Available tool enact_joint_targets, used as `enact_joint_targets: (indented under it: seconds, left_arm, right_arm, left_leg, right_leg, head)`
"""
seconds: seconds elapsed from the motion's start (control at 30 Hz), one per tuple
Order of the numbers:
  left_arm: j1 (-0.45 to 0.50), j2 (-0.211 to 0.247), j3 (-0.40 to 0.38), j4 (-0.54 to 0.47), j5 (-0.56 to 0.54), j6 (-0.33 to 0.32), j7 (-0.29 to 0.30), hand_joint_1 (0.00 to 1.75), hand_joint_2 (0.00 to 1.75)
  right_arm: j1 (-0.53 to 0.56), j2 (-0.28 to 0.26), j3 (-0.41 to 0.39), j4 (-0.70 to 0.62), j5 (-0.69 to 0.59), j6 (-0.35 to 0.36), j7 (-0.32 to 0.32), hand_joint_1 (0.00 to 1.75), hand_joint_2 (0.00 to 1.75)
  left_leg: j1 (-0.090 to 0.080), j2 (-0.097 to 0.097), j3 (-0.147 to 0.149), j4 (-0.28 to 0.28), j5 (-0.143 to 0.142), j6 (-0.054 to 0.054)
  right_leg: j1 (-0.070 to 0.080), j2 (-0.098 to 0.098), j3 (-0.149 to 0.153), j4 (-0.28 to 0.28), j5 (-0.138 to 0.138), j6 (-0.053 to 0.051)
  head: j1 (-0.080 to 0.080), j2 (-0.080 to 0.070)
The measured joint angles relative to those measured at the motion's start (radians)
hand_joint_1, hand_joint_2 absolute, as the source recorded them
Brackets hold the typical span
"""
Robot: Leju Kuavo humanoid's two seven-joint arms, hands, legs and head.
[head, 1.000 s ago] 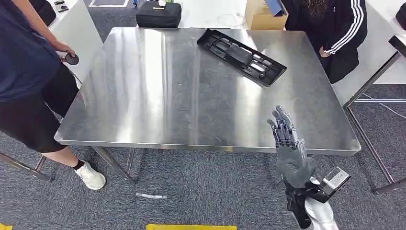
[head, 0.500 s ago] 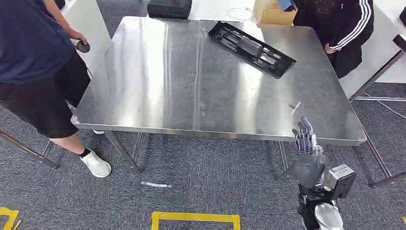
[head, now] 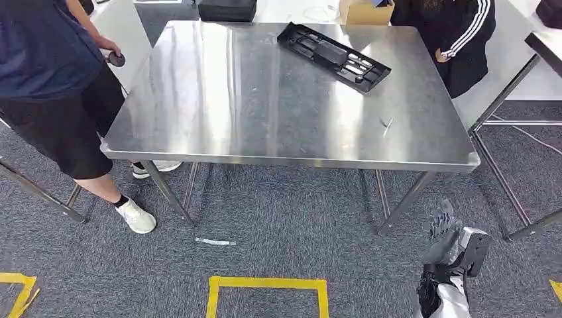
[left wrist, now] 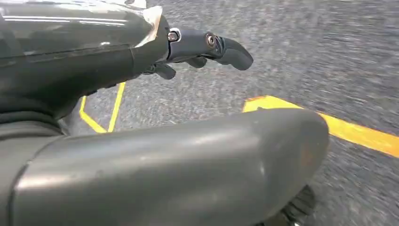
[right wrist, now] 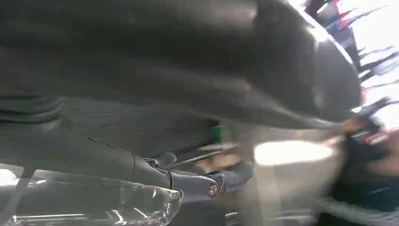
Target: Take the parts from the cabinet and place them on the table.
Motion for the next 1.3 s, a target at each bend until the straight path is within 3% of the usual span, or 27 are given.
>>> enact_joint_targets:
  seconds: [0.07, 0.13, 0.23, 0.27, 0.3, 0.33, 0.37, 0.4, 0.43, 0.5, 0.57, 0.6, 0.63, 0.67, 0.73, 0.77, 0.8, 0.87, 0.9, 0.93, 1.0, 1.07, 1.1, 1.13, 1.17, 1.23, 1.3]
  left_arm:
    - [-0.002, 0.0, 0.0, 0.0, -0.003, 0.006, 0.002, 0.0, 0.0]
    - [-0.006, 0.001, 0.0, 0.0, -0.009, 0.006, 0.003, 0.0, 0.0]
    - [-0.008, 0.001, -0.001, 0.0, -0.012, 0.007, 0.003, 0.0, 0.0]
    - [-0.007, 0.0, 0.0, 0.001, -0.012, 0.007, 0.004, 0.0, 0.0]
    - [-0.008, 0.001, 0.0, 0.001, -0.015, 0.007, 0.004, 0.0, 0.0]
    - [-0.008, 0.002, -0.001, 0.001, -0.016, 0.006, 0.004, 0.0, 0.0]
    - [-0.007, 0.002, 0.0, 0.001, -0.015, 0.006, 0.004, 0.0, 0.0]
    - [-0.007, 0.002, 0.0, 0.001, -0.015, 0.006, 0.004, 0.0, 0.0]
    - [-0.007, 0.002, 0.0, 0.001, -0.016, 0.006, 0.004, 0.0, 0.0]
    - [-0.007, 0.002, 0.0, 0.001, -0.016, 0.006, 0.004, 0.0, 0.0]
    - [-0.007, 0.002, -0.001, 0.001, -0.016, 0.006, 0.004, 0.0, 0.0]
    - [-0.008, 0.003, 0.0, 0.0, -0.016, 0.006, 0.004, 0.0, 0.0]
    - [-0.008, 0.002, 0.0, 0.001, -0.016, 0.006, 0.004, 0.0, 0.0]
    - [-0.008, 0.002, -0.001, 0.001, -0.017, 0.005, 0.002, 0.0, 0.0]
    - [-0.008, 0.002, -0.001, 0.001, -0.019, 0.004, -0.002, 0.0, 0.0]
    - [-0.004, 0.002, -0.001, 0.001, -0.019, 0.004, -0.002, 0.0, 0.0]
    - [-0.002, 0.002, -0.001, 0.001, -0.02, 0.004, -0.002, 0.0, 0.0]
    - [-0.001, 0.003, -0.001, 0.001, -0.026, 0.002, -0.001, 0.0, 0.0]
    - [0.0, 0.003, -0.001, 0.001, -0.031, -0.001, -0.001, 0.0, 0.0]
    - [-0.001, 0.003, -0.002, 0.001, -0.034, -0.003, -0.001, 0.0, 0.0]
    - [-0.001, 0.003, -0.004, 0.001, -0.042, -0.01, 0.002, 0.0, 0.0]
    - [-0.001, 0.003, -0.005, 0.001, -0.045, -0.011, 0.008, 0.0, 0.0]
    - [-0.002, 0.004, -0.005, 0.001, -0.046, -0.011, 0.013, 0.0, 0.0]
    - [-0.004, 0.004, -0.005, 0.001, -0.049, -0.011, 0.014, 0.0, 0.0]
    - [-0.006, 0.005, -0.005, 0.001, -0.05, -0.009, 0.015, 0.0, 0.0]
    - [-0.008, 0.006, -0.005, 0.001, -0.053, -0.008, 0.016, 0.0, 0.0]
    - [-0.006, 0.007, -0.006, 0.002, -0.054, -0.007, 0.018, 0.0, 0.0]
  right_arm:
    - [-0.022, -0.006, -0.03, 0.108, 0.006, -0.026, 0.015, 0.0, 0.0]
    - [-0.036, -0.008, -0.046, 0.185, 0.015, -0.056, 0.027, 0.0, 0.0]
    - [-0.052, -0.004, -0.058, 0.274, 0.034, -0.11, 0.069, 0.0, 0.0]
    - [-0.05, -0.003, -0.06, 0.299, 0.047, -0.125, 0.087, 0.0, 0.0]
    - [-0.047, 0.002, -0.06, 0.322, 0.056, -0.134, 0.102, 0.0, 0.0]
    - [-0.045, 0.006, -0.06, 0.34, 0.061, -0.138, 0.107, 0.0, 0.0]
    - [-0.044, 0.008, -0.06, 0.351, 0.063, -0.142, 0.111, 0.0, 0.0]
    - [-0.044, 0.01, -0.06, 0.364, 0.064, -0.144, 0.111, 0.0, 0.0]
    - [-0.044, 0.012, -0.06, 0.375, 0.066, -0.144, 0.111, 0.0, 0.0]
    - [-0.044, 0.014, -0.06, 0.388, 0.066, -0.145, 0.113, 0.0, 0.0]
    - [-0.046, 0.015, -0.06, 0.394, 0.066, -0.145, 0.113, 0.0, 0.0]
    - [-0.05, 0.016, -0.06, 0.396, 0.066, -0.145, 0.113, 0.0, 0.0]
    - [-0.056, 0.016, -0.06, 0.397, 0.068, -0.145, 0.116, 0.0, 0.0]
    - [-0.058, 0.018, -0.06, 0.4, 0.079, -0.144, 0.139, 0.0, 0.0]
    - [-0.052, 0.019, -0.059, 0.417, 0.111, -0.151, 0.189, 0.0, 0.0]
    - [-0.045, 0.025, -0.054, 0.425, 0.131, -0.167, 0.213, 0.0, 0.0]
    - [-0.042, 0.032, -0.045, 0.437, 0.154, -0.185, 0.24, 0.0, 0.0]
    - [-0.025, 0.043, -0.025, 0.455, 0.204, -0.229, 0.314, 0.0, 0.0]
    - [-0.013, 0.047, -0.014, 0.463, 0.242, -0.263, 0.351, 0.0, 0.0]
    - [0.0, 0.053, 0.009, 0.474, 0.295, -0.304, 0.404, 0.0, 0.0]
    - [0.033, 0.058, 0.054, 0.491, 0.37, -0.313, 0.501, 0.0, 0.0]
    - [0.076, 0.062, 0.107, 0.504, 0.448, -0.312, 0.563, 0.0, 0.0]
    - [0.092, 0.064, 0.136, 0.509, 0.477, -0.306, 0.582, 0.0, 0.0]
    - [0.108, 0.067, 0.159, 0.512, 0.488, -0.301, 0.592, 0.0, 0.0]
    - [0.119, 0.073, 0.18, 0.516, 0.495, -0.298, 0.598, 0.0, 0.0]
    - [0.131, 0.079, 0.207, 0.523, 0.5, -0.298, 0.6, 0.0, 0.0]
    - [0.147, 0.082, 0.22, 0.53, 0.501, -0.3, 0.594, 0.0, 0.0]
  left_leg:
    - [0.002, 0.0, 0.102, -0.127, 0.051, 0.004]
    - [-0.003, -0.003, 0.211, -0.295, -0.006, 0.013]
    - [-0.018, -0.005, 0.196, -0.302, 0.004, 0.033]
    - [-0.005, 0.001, 0.179, -0.312, 0.022, 0.049]
    - [-0.011, 0.001, 0.173, -0.311, 0.036, 0.054]
    - [-0.01, 0.003, 0.154, -0.311, 0.05, 0.069]
    - [-0.011, 0.004, 0.137, -0.311, 0.065, 0.069]
    - [-0.011, 0.005, 0.119, -0.31, 0.079, 0.069]
    - [-0.011, 0.007, 0.099, -0.308, 0.095, 0.068]
    - [-0.01, 0.01, 0.061, -0.308, 0.123, 0.062]
    - [-0.004, 0.011, 0.022, -0.303, 0.151, 0.051]
    - [-0.005, 0.01, 0.013, -0.298, 0.163, 0.043]
    - [-0.008, 0.011, 0.002, -0.295, 0.172, 0.035]
    - [-0.008, 0.014, 0.0, -0.299, 0.188, 0.028]
    - [-0.004, 0.015, 0.002, -0.307, 0.211, 0.018]
    - [-0.004, 0.011, -0.002, -0.305, 0.218, 0.009]
    - [0.003, 0.01, -0.014, -0.288, 0.177, 0.005]
    - [0.004, 0.009, -0.034, -0.18, 0.025, 0.004]
    - [0.004, 0.005, -0.044, -0.101, -0.036, 0.002]
    - [0.004, 0.004, -0.05, -0.025, -0.063, 0.0]
    - [0.006, 0.004, -0.03, 0.03, -0.007, -0.001]
    - [0.01, 0.004, 0.058, -0.05, 0.065, -0.001]
    - [0.013, 0.002, 0.129, -0.137, 0.053, -0.002]
    - [0.011, -0.003, 0.202, -0.235, 0.012, -0.002]
    - [0.007, -0.007, 0.231, -0.3, -0.019, 0.005]
    - [-0.005, -0.006, 0.21, -0.307, -0.023, 0.009]
    - [0.002, 0.005, 0.188, -0.316, 0.001, 0.038]
  right_leg:
    - [-0.001, 0.0, -0.034, 0.014, 0.015, 0.009]
    - [0.005, -0.001, -0.052, 0.029, 0.027, 0.02]
    - [-0.004, -0.002, -0.063, 0.021, 0.062, 0.045]
    - [0.002, -0.002, -0.073, 0.023, 0.061, 0.053]
    - [-0.004, 0.002, -0.085, 0.04, 0.025, 0.047]
    - [-0.006, 0.003, -0.101, 0.087, -0.037, 0.037]
    - [-0.008, 0.004, -0.119, 0.159, -0.096, 0.03]
    - [-0.008, 0.004, -0.13, 0.232, -0.137, 0.03]
    - [-0.008, 0.005, -0.134, 0.301, -0.152, 0.04]
    - [-0.015, 0.005, -0.099, 0.322, -0.105, 0.072]
    - [-0.023, 0.005, 0.003, 0.204, -0.053, 0.096]
    - [-0.026, 0.007, 0.078, 0.108, -0.07, 0.092]
    - [-0.015, 0.008, 0.155, -0.009, -0.113, 0.079]
    - [-0.01, 0.011, 0.165, -0.036, -0.132, 0.063]
    - [-0.003, 0.011, 0.145, -0.022, -0.12, 0.052]
    - [-0.008, 0.008, 0.133, -0.025, -0.108, 0.035]
    - [-0.022, 0.003, 0.125, -0.023, -0.096, 0.024]
    - [-0.013, 0.0, 0.096, -0.023, -0.071, -0.003]
    - [-0.01, -0.001, 0.081, -0.023, -0.057, -0.005]
    - [-0.005, -0.004, 0.069, -0.022, -0.042, -0.006]
    - [-0.002, -0.007, 0.033, -0.017, -0.017, -0.003]
    - [-0.003, -0.009, -0.006, -0.001, 0.0, 0.007]
    - [-0.003, -0.008, -0.021, 0.012, 0.006, 0.011]
    - [0.003, -0.007, -0.033, 0.022, 0.01, 0.017]
    - [0.003, -0.008, -0.04, 0.027, 0.02, 0.026]
    - [-0.004, -0.008, -0.059, 0.027, 0.046, 0.04]
    - [-0.008, -0.005, -0.075, 0.035, 0.046, 0.05]
  head:
    - [-0.001, 0.0]
    - [0.003, 0.0]
    - [0.002, 0.0]
    - [0.004, 0.0]
    - [0.001, 0.0]
    - [0.015, 0.0]
    - [0.015, 0.0]
    - [0.015, 0.0]
    - [0.016, 0.0]
    - [0.016, 0.0]
    - [0.015, 0.0]
    - [0.016, 0.0]
    - [0.02, 0.0]
    - [0.015, 0.0]
    - [0.015, 0.0]
    - [0.016, 0.0]
    - [0.013, 0.0]
    - [0.005, 0.0]
    - [0.005, 0.0]
    - [0.004, 0.0]
    - [0.004, 0.0]
    - [0.004, 0.0]
    - [0.003, 0.0]
    - [0.002, 0.0]
    - [0.007, 0.0]
    - [0.004, 0.0]
    - [0.003, 0.0]
